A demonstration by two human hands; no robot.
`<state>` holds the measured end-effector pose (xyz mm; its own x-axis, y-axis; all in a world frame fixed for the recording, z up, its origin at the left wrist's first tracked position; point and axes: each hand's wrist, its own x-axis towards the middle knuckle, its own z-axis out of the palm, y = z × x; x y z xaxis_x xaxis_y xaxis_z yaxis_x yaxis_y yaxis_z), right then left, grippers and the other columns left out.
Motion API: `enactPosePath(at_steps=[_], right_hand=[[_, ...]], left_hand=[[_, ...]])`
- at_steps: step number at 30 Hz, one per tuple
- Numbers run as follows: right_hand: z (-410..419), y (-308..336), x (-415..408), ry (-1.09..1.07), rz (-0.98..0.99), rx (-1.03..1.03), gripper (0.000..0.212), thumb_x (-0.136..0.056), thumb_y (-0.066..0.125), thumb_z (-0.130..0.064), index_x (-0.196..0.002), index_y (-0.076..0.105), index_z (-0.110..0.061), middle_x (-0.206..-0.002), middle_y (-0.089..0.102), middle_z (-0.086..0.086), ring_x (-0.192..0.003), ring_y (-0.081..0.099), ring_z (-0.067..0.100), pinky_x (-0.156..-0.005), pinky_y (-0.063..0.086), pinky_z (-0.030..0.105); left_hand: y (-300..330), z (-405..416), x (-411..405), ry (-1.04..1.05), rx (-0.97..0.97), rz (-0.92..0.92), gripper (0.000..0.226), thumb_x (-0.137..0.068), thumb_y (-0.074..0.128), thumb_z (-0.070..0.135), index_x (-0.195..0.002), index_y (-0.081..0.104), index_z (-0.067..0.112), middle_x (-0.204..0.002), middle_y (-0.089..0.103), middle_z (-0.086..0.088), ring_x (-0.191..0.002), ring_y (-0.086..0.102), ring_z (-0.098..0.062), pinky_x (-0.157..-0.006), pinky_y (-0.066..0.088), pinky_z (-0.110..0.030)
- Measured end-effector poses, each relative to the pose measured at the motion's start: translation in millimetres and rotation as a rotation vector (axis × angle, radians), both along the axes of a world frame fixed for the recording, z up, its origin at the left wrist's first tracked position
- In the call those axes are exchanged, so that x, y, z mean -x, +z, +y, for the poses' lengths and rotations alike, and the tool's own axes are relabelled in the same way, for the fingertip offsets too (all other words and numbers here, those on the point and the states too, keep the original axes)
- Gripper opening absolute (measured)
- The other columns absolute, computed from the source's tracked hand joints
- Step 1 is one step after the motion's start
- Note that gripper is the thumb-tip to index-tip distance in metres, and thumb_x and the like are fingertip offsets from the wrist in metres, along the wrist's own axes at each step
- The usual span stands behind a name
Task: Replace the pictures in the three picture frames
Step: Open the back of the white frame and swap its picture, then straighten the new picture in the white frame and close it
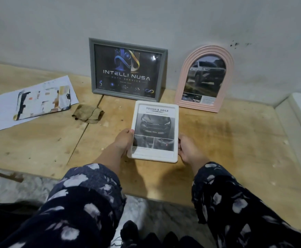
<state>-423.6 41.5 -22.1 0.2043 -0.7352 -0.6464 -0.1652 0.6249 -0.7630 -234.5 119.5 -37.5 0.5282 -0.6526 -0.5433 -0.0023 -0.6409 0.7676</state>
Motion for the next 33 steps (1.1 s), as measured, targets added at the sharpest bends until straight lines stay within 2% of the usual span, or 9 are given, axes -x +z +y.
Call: enactPosePath(at_steps=[3,7,10,14,17,20,23,28,33], right_hand=[[-4,-13,-2,0.034,0.187,0.135,0.034,-0.095,0.039,-0.005,-0.070,0.061,-0.009,-0.067,0.066,0.005,-0.055,0.060,0.017,-0.052,0.048,0.025],[-7,-23,-10,0.033,0.259,0.214,0.031,-0.093,0.037,-0.002,-0.094,0.067,-0.007,-0.087,0.070,0.005,-0.074,0.068,0.024,-0.061,0.057,0.028],[-5,-23,-15,0.058,0.338,0.287,0.033,-0.092,0.039,-0.005,-0.091,0.068,-0.019,-0.083,0.067,0.003,-0.083,0.067,0.028,-0.076,0.058,0.040],[-5,-25,-17,0.146,0.512,0.348,0.029,-0.087,0.047,-0.007,-0.090,0.073,-0.018,-0.089,0.071,0.001,-0.083,0.066,0.023,-0.073,0.056,0.033],[-8,-22,-23,0.228,0.619,0.340,0.029,-0.084,0.045,-0.003,-0.085,0.072,-0.013,-0.091,0.070,0.006,-0.080,0.063,0.025,-0.063,0.051,0.029],[-6,-13,-40,0.222,0.803,0.415,0.029,-0.084,0.048,-0.010,-0.106,0.067,-0.011,-0.114,0.060,0.011,-0.101,0.057,0.032,-0.082,0.052,0.037],[1,-4,-67,0.272,0.814,0.526,0.044,-0.086,0.049,-0.010,-0.128,0.055,-0.021,-0.132,0.043,0.007,-0.123,0.040,0.030,-0.102,0.041,0.043],[14,-8,-135,0.516,0.758,0.744,0.038,-0.089,0.045,-0.009,-0.121,0.061,-0.025,-0.129,0.046,0.004,-0.124,0.036,0.027,-0.104,0.032,0.038],[22,-24,-201,0.696,0.642,0.905,0.039,-0.089,0.045,-0.010,-0.122,0.060,-0.025,-0.126,0.051,0.001,-0.122,0.039,0.024,-0.103,0.033,0.039]], left_hand=[[-9,-7,0,-0.045,-0.054,-0.154,0.037,-0.103,0.033,0.029,-0.111,0.063,0.010,-0.112,0.064,-0.016,-0.101,0.060,-0.033,-0.093,0.049,-0.041],[-13,-12,-1,-0.080,-0.087,-0.349,0.034,-0.103,0.037,0.030,-0.109,0.066,0.013,-0.112,0.066,-0.013,-0.091,0.056,-0.028,-0.078,0.042,-0.030],[-13,-10,-6,0.000,-0.076,-0.443,0.033,-0.098,0.049,0.032,-0.123,0.063,0.015,-0.117,0.065,-0.008,-0.103,0.060,-0.030,-0.084,0.045,-0.032],[-12,-6,-12,-0.050,-0.117,-0.498,0.026,-0.097,0.050,0.034,-0.106,0.068,0.017,-0.104,0.069,-0.007,-0.094,0.062,-0.028,-0.081,0.052,-0.036],[-13,-1,-17,-0.101,-0.085,-0.464,0.026,-0.099,0.044,0.032,-0.101,0.067,0.020,-0.104,0.068,-0.007,-0.093,0.061,-0.027,-0.084,0.052,-0.037],[-13,8,-28,-0.127,-0.107,-0.607,0.025,-0.097,0.043,0.033,-0.111,0.064,0.027,-0.120,0.061,-0.003,-0.107,0.055,-0.027,-0.092,0.049,-0.042],[-15,27,-48,-0.154,-0.180,-0.806,0.033,-0.097,0.045,0.032,-0.128,0.053,0.024,-0.135,0.045,-0.004,-0.125,0.040,-0.025,-0.099,0.040,-0.043],[-32,62,-94,-0.145,-0.173,-0.920,0.040,-0.098,0.042,0.030,-0.137,0.044,0.020,-0.148,0.035,-0.001,-0.137,0.030,-0.021,-0.111,0.025,-0.041],[-53,84,-122,-0.249,-0.136,-0.998,0.050,-0.100,0.027,0.039,-0.145,0.038,0.021,-0.154,0.031,0.003,-0.143,0.023,-0.017,-0.116,0.014,-0.042]])
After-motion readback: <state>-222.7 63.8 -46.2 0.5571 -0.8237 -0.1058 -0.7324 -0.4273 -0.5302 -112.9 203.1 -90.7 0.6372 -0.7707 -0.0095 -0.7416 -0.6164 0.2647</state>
